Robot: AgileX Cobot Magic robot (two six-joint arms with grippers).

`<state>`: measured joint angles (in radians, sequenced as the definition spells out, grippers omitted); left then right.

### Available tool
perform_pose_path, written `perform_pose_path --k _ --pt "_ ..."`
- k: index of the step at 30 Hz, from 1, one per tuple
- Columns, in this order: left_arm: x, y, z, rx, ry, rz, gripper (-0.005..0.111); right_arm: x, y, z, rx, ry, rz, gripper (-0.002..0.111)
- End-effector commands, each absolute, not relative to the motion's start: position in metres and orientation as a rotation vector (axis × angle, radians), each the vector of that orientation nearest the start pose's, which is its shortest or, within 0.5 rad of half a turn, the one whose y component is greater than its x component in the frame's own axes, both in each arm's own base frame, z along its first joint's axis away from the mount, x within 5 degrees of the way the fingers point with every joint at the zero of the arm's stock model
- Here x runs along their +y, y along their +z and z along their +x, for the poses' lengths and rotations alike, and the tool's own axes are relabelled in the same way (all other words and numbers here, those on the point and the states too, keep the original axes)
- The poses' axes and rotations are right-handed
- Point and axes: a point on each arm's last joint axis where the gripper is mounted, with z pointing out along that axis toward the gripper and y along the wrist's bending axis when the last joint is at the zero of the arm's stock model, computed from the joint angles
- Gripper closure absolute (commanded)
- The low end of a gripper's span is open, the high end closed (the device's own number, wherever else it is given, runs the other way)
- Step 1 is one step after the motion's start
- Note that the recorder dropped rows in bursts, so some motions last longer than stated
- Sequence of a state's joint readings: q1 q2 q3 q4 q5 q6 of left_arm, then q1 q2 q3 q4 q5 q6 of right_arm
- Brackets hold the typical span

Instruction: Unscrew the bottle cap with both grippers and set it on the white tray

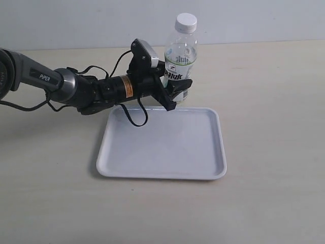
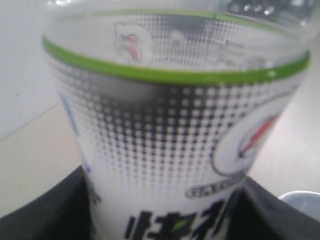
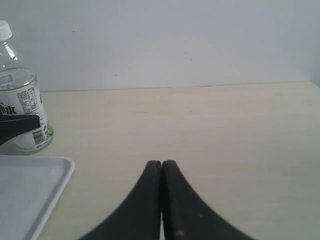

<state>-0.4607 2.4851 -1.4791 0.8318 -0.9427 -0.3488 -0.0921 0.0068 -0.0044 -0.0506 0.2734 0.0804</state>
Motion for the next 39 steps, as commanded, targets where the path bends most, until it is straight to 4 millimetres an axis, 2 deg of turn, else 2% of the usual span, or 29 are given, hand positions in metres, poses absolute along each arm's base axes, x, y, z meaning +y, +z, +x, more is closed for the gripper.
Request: perform_pose_path --k 1,7,9,12,20,23,27,29,30,32,33,34,36,37,39 --pt "-0.267 0.079 0.413 1.374 -0.76 1.006 0.107 -0.007 0.189 0.055 1.744 -0.06 0.123 0.108" --pt "-0.267 0.079 0.413 1.371 -0.759 1.012 0.107 -0.007 0.194 0.055 1.695 -0.126 0.058 0.108" --pt "-0.267 0.079 0.413 1.371 -0.759 1.014 0.107 -0.006 0.196 0.056 1.671 -0.047 0.123 0.108" --pt "-0.268 0.079 0.412 1.369 -0.76 1.023 0.107 -0.006 0.201 0.056 1.612 -0.046 0.114 0.108" --pt "-0.269 0.076 0.408 1.351 -0.764 1.088 0.107 -0.006 0.215 0.056 1.419 0.249 0.371 0.108" --pt "-0.269 0.076 0.408 1.351 -0.766 1.092 0.107 -0.007 0.221 0.055 1.364 0.239 0.354 0.108" --pt "-0.269 0.075 0.408 1.363 -0.754 1.103 0.107 -0.006 0.263 0.05 1.281 0.24 0.329 0.108" --pt "-0.269 0.075 0.409 1.367 -0.75 1.104 0.107 -0.006 0.295 0.055 1.268 0.245 0.327 0.108" --pt "-0.269 0.075 0.409 1.367 -0.75 1.104 0.107 -0.007 0.329 0.068 1.303 0.246 0.325 0.108" --pt "-0.269 0.075 0.408 1.367 -0.751 1.106 0.107 -0.007 0.363 0.095 1.429 0.228 0.309 0.108" --pt "-0.269 0.075 0.408 1.366 -0.751 1.108 0.107 -0.007 0.386 0.121 1.547 0.212 0.291 0.108" --pt "-0.269 0.075 0.408 1.365 -0.751 1.112 0.107 -0.007 0.397 0.143 1.687 0.204 0.271 0.108" --pt "-0.269 0.075 0.408 1.364 -0.751 1.114 0.107 -0.007 0.418 0.2 1.989 0.193 0.207 0.108" --pt "-0.269 0.075 0.408 1.364 -0.751 1.114 0.107 -0.006 0.415 0.229 2.16 0.19 0.131 0.108" --pt "-0.269 0.075 0.408 1.364 -0.751 1.114 0.107 0.0 0.416 0.263 2.346 0.289 0.015 0.108"
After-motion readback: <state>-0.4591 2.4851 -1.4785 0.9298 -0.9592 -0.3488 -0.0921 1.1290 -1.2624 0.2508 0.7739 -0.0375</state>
